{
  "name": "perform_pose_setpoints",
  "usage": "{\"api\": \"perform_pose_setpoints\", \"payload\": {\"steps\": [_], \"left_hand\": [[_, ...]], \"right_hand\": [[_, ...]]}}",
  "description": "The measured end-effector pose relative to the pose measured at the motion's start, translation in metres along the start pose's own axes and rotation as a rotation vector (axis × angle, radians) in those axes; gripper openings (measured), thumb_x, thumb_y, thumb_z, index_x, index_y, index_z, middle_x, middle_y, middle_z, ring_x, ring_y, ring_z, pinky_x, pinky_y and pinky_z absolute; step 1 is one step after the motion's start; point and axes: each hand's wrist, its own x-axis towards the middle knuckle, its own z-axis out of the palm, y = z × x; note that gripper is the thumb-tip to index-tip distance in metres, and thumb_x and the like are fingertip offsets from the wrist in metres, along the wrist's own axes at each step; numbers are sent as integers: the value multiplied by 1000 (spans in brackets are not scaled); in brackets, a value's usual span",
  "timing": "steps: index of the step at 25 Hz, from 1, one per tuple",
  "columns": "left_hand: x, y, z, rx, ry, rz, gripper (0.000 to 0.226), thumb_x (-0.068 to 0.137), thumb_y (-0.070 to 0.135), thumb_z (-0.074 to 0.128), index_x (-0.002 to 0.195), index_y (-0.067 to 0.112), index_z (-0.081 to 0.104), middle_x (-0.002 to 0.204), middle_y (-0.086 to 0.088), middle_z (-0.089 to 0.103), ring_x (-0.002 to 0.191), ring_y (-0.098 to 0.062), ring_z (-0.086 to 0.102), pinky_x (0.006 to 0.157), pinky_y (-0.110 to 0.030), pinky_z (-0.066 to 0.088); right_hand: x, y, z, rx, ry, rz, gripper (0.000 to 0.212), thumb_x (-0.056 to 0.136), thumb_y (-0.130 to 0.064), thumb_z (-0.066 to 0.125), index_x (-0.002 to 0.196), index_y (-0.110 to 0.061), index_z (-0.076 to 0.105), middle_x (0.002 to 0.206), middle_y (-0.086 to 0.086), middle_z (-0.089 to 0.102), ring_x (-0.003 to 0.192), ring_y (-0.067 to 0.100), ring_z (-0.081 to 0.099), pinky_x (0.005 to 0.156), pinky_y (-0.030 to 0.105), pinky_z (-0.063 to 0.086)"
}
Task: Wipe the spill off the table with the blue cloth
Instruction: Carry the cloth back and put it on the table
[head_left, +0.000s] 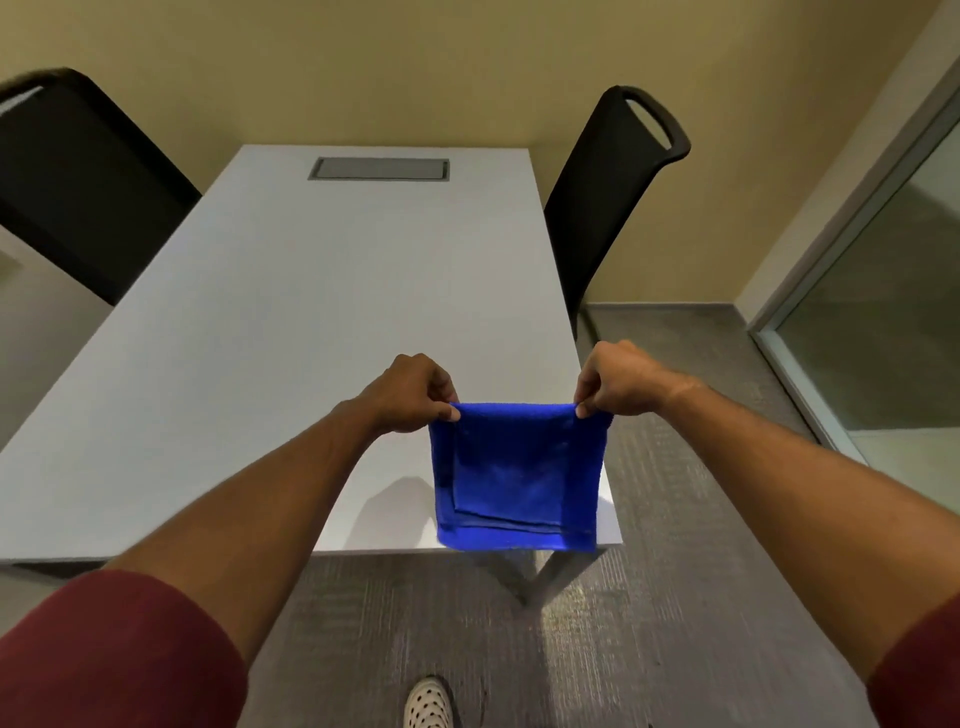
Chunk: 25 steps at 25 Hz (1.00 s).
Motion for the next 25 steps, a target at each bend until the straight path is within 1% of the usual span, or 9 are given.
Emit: {"api": "perform_pose_setpoints", "payload": {"steps": [3,6,8,11,14,17,19,22,25], "left_hand": [[-16,21,-22,-5,33,23,13,77,17,79,88,10,78,80,-1,75,78,-10,69,66,-23,56],[-32,43,-45,9,77,39,13,77,17,81,88,11,78,80,-1,75,77,-8,69,66,-23,58],[-41,57,-62,26,108,47,13,77,17,81,89,12,78,79,1,75,77,-7,69,64,-21,56],[-59,81,-92,62,134,50,10,76,18,81,86,15,79,77,3,75,75,-6,68,61,-17,51],[-79,104,-125,96,125,34,6,76,17,80,81,16,79,76,-5,76,69,-10,67,63,-22,52],[-100,121,-155,97,146,2,5,76,16,79,81,13,79,82,-11,76,77,-18,71,72,-29,60],[-113,128,-170,52,164,-30,1,77,12,78,78,12,78,82,-8,76,78,-18,72,68,-25,60],[-133,127,-188,-20,168,-90,7,77,7,78,72,12,77,80,-7,75,74,-15,71,64,-22,59],[-152,118,-207,-83,153,-142,8,76,4,77,73,10,78,83,-9,77,77,-16,72,65,-24,59]], "right_hand": [[-23,-9,-27,-17,27,-31,7,81,-15,79,87,-18,81,70,-14,68,71,4,65,59,15,46],[-44,-22,-55,-18,99,-50,8,79,-14,80,87,-16,81,67,-15,67,68,2,62,62,19,47],[-56,-31,-74,-13,136,-60,8,79,-14,80,86,-16,81,67,-14,67,68,2,63,61,18,47],[-76,-50,-104,1,135,-66,4,82,-14,78,84,-17,79,75,-7,71,75,9,68,57,17,51],[-96,-74,-135,4,106,-53,9,84,-12,75,78,-19,75,81,0,73,78,16,71,52,18,56],[-115,-100,-161,0,88,-61,9,84,-8,74,79,-15,78,81,4,76,75,19,75,55,21,58],[-127,-117,-173,24,73,-73,9,84,-5,74,79,-12,78,79,7,77,72,18,75,54,23,58],[-141,-143,-182,24,57,-94,4,83,-4,75,86,-7,76,83,12,76,71,20,74,56,26,61],[-147,-172,-186,9,34,-118,10,85,-3,72,95,-1,74,92,18,75,83,26,74,69,32,64]]}}
